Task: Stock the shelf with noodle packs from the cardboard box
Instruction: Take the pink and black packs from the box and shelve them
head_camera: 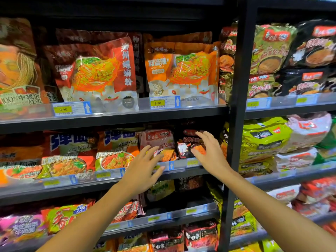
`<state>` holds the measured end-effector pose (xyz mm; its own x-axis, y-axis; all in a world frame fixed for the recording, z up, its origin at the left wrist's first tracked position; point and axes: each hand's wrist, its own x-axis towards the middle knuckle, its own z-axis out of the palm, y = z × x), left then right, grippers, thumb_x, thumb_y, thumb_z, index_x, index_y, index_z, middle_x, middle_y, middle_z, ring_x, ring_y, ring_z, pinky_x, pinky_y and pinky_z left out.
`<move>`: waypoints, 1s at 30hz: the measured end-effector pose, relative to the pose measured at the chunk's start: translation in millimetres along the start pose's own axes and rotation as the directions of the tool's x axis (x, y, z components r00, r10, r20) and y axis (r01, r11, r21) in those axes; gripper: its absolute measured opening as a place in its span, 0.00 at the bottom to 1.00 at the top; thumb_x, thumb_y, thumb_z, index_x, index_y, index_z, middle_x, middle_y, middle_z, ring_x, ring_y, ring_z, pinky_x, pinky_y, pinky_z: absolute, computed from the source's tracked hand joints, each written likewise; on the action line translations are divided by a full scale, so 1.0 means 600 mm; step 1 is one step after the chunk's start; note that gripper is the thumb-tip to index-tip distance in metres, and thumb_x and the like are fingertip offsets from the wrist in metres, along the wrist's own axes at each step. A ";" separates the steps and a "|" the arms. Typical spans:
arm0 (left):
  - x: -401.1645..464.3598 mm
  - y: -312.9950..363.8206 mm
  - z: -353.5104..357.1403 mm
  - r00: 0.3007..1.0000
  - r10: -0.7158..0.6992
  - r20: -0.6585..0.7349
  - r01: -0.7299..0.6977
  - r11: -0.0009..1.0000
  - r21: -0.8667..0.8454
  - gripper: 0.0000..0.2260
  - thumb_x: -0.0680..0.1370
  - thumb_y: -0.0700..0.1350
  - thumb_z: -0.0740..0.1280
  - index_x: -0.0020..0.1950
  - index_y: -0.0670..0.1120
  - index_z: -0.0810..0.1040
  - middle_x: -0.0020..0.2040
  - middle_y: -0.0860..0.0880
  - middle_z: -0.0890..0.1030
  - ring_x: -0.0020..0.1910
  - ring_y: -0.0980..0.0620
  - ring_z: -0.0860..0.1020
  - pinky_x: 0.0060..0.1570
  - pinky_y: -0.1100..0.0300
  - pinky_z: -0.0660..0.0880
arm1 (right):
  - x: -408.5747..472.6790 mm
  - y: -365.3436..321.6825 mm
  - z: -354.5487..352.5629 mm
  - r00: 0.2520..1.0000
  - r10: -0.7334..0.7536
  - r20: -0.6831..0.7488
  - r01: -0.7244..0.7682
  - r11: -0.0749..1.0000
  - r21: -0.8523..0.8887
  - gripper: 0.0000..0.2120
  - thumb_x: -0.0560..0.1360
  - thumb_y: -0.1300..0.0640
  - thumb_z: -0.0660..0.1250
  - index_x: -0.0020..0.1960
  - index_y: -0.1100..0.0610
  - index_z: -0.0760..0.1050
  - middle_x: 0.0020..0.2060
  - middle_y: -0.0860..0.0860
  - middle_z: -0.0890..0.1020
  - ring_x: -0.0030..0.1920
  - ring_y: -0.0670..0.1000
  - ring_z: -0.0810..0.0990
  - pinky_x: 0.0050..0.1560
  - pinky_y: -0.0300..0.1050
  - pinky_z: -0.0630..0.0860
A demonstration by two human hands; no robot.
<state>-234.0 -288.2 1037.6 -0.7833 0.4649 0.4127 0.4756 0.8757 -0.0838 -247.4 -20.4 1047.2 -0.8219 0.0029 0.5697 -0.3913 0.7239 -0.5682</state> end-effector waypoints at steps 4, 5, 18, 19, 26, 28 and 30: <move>-0.029 0.012 -0.005 0.997 0.028 -0.065 -0.035 0.995 -0.097 0.28 0.80 0.63 0.47 0.74 0.52 0.69 0.77 0.50 0.65 0.78 0.47 0.59 0.75 0.48 0.61 | -0.042 0.018 -0.015 0.998 -0.060 0.009 0.060 0.998 0.019 0.27 0.79 0.49 0.67 0.76 0.46 0.64 0.74 0.42 0.65 0.75 0.44 0.61 0.75 0.48 0.63; -0.037 0.016 -0.006 0.998 0.030 -0.061 -0.036 0.994 -0.107 0.29 0.80 0.64 0.46 0.74 0.52 0.69 0.77 0.50 0.65 0.77 0.47 0.60 0.75 0.48 0.61 | -0.056 0.021 -0.020 0.997 -0.072 0.018 0.072 0.997 0.012 0.27 0.79 0.49 0.67 0.76 0.46 0.64 0.74 0.41 0.66 0.75 0.44 0.61 0.74 0.49 0.63; -0.140 0.071 0.030 0.963 0.267 0.032 -0.261 0.958 -0.121 0.29 0.81 0.63 0.50 0.72 0.48 0.72 0.74 0.48 0.70 0.74 0.44 0.66 0.72 0.45 0.66 | -0.316 0.021 -0.077 0.971 0.104 0.217 -0.029 0.946 -0.324 0.30 0.78 0.37 0.61 0.77 0.45 0.62 0.76 0.44 0.63 0.76 0.47 0.60 0.75 0.50 0.63; -0.154 0.078 0.039 0.958 0.284 0.047 -0.276 0.951 -0.137 0.29 0.81 0.63 0.50 0.72 0.48 0.72 0.73 0.47 0.70 0.74 0.43 0.66 0.72 0.45 0.66 | -0.343 0.020 -0.080 0.965 0.136 0.223 -0.053 0.938 -0.343 0.31 0.77 0.34 0.59 0.77 0.45 0.63 0.75 0.45 0.65 0.76 0.49 0.61 0.75 0.51 0.63; -0.269 0.158 0.142 0.886 0.442 0.141 -0.390 0.875 -0.286 0.27 0.79 0.62 0.54 0.66 0.46 0.78 0.68 0.47 0.76 0.69 0.41 0.72 0.69 0.46 0.69 | -0.582 0.043 -0.096 0.893 0.380 0.241 -0.229 0.845 -0.483 0.42 0.73 0.23 0.48 0.76 0.49 0.67 0.73 0.52 0.69 0.74 0.55 0.66 0.72 0.55 0.66; -0.297 0.197 0.171 0.850 0.496 0.176 -0.426 0.844 -0.326 0.26 0.78 0.61 0.56 0.61 0.45 0.81 0.62 0.45 0.81 0.64 0.41 0.75 0.67 0.50 0.66 | -0.658 0.044 -0.112 0.831 0.495 0.255 -0.308 0.790 -0.529 0.44 0.71 0.23 0.47 0.77 0.49 0.65 0.75 0.51 0.67 0.75 0.54 0.63 0.74 0.54 0.64; -0.321 0.239 0.194 0.810 0.543 0.220 -0.445 0.814 -0.372 0.27 0.78 0.62 0.55 0.60 0.45 0.81 0.60 0.44 0.81 0.62 0.41 0.76 0.65 0.50 0.68 | -0.730 0.047 -0.132 0.770 0.587 0.249 -0.375 0.733 -0.568 0.40 0.74 0.27 0.53 0.78 0.50 0.63 0.77 0.51 0.64 0.77 0.53 0.61 0.75 0.50 0.60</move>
<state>-61.7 -237.0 840.3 -0.4642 0.8813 0.0888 0.8850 0.4576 0.0854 134.2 53.5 828.8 -0.9659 0.2554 -0.0429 0.2566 0.9212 -0.2923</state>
